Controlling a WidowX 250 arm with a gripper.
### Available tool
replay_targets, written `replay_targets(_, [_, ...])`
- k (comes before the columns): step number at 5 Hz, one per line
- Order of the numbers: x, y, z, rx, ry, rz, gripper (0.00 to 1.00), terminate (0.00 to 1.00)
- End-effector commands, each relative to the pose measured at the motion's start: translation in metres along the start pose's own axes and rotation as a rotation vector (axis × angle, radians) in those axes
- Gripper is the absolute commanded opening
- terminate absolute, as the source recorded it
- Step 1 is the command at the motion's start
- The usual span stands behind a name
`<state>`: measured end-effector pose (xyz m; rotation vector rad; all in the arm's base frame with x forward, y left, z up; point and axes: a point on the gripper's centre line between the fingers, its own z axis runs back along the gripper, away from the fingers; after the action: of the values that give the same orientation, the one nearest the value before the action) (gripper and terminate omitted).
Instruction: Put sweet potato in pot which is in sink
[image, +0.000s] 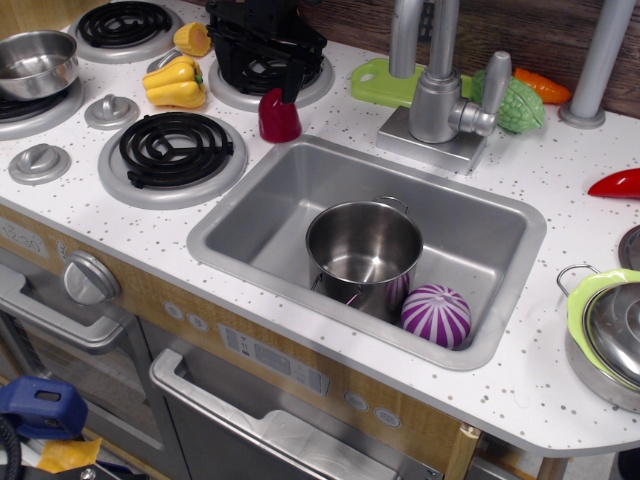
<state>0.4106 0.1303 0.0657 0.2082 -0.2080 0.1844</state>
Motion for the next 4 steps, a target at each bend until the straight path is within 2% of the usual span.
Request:
replay_targets(1, [0.000,0.000,0.000,0.000,0.000,0.000,1.00,0.00])
replay_targets(2, [0.007,0.005,-0.009,-0.056,-0.019,-0.009,1.00,0.00])
replay_targets(4, [0.018,0.010,-0.023,-0.092,-0.058,-0.040,1.00,0.00])
